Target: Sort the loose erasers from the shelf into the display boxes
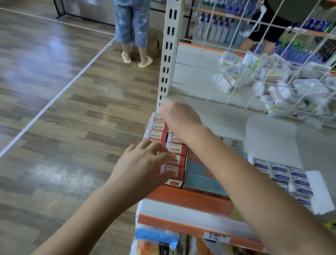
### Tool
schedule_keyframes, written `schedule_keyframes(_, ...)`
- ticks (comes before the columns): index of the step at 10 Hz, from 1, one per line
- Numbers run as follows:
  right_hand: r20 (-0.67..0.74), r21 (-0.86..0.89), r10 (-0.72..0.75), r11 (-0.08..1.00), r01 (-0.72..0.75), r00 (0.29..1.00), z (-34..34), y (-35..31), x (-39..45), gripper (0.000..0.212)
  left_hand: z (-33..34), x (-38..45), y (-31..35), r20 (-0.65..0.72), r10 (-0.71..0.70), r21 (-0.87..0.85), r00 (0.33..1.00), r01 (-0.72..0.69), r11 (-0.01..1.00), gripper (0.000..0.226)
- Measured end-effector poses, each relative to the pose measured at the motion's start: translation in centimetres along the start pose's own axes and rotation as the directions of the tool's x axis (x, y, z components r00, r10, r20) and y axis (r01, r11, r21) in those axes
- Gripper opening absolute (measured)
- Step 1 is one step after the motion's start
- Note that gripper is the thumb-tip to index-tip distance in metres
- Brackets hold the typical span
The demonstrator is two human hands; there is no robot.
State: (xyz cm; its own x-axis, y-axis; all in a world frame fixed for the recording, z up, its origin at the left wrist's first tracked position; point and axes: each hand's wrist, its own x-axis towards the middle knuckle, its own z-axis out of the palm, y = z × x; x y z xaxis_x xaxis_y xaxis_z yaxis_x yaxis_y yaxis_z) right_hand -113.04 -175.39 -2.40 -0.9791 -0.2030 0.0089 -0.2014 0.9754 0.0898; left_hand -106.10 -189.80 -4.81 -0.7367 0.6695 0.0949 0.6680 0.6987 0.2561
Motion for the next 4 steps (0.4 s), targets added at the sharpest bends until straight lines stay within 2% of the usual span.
schedule_keyframes(1, -0.023, 0.006, -0.038, 0.999, 0.038, 0.999, 0.5, -0.1, -0.1, 0.025, -0.2, -0.1, 0.1, 0.004, 0.017, 0.007, 1.000, -0.017, 1.000, 0.044)
schedule_keyframes(2, -0.068, 0.119, 0.015, 0.993, -0.006, 0.998, 1.1, 0.5, -0.3, 0.022, -0.9, 0.8, -0.4, 0.035, 0.054, -0.002, 0.998, -0.054, 0.999, 0.038)
schedule_keyframes(3, -0.064, 0.312, 0.078, 0.948, -0.055, 0.995, 1.2, 2.1, -1.5, 0.023, -1.9, 3.0, -0.9, 0.074, 0.066, -0.031, 0.995, -0.063, 0.998, 0.029)
schedule_keyframes(4, -0.030, 0.418, 0.210, 0.891, -0.179, 0.977, 0.5, 4.5, -3.8, 0.033, -2.7, 6.5, -0.8, 0.050, 0.050, 0.001, 0.997, -0.050, 0.999, 0.029)
